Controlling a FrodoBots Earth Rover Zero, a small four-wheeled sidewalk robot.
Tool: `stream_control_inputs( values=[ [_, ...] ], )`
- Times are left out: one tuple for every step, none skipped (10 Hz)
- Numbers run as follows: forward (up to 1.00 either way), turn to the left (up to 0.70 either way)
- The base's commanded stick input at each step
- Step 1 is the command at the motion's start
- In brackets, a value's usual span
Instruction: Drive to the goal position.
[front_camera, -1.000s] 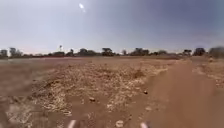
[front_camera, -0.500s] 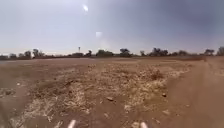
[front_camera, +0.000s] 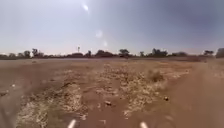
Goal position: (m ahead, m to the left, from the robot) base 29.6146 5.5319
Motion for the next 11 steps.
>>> stream_control_inputs(
  values=[
    [0.7, 0.1],
    [0.7, 0.0],
    [0.7, 0.0],
    [0.7, 0.0],
    [0.7, 0.0],
    [0.7, 0.0],
    [0.7, 0.06],
    [0.7, 0.33],
    [0.7, 0.35],
    [0.7, 0.35],
    [0.7, 0.23]
  ],
)
